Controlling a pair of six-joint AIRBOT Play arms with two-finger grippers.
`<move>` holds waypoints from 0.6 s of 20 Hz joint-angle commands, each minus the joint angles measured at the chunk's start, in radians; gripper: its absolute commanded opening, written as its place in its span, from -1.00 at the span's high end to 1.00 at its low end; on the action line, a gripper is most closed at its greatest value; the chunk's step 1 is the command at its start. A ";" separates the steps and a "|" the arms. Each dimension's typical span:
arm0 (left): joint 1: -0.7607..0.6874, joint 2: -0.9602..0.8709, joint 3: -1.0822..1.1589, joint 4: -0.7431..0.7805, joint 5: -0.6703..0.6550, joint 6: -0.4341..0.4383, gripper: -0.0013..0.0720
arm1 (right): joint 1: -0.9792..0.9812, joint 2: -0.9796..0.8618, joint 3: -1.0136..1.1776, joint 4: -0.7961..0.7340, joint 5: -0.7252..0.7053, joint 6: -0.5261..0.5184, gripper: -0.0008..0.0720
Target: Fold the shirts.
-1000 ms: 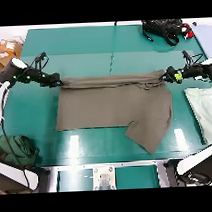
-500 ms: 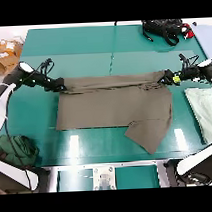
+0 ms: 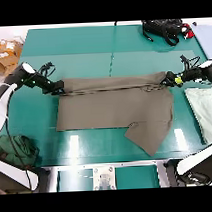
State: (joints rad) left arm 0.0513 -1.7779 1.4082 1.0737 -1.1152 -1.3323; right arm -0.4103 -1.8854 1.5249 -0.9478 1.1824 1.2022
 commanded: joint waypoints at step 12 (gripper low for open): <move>0.062 0.032 0.282 0.031 -0.592 -0.134 0.82 | -0.074 0.131 0.161 -0.224 0.404 0.206 0.91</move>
State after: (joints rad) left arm 0.0940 -1.7630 1.6100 1.0828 -1.4960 -1.4231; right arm -0.4606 -1.8111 1.6810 -1.1301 1.4757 1.3582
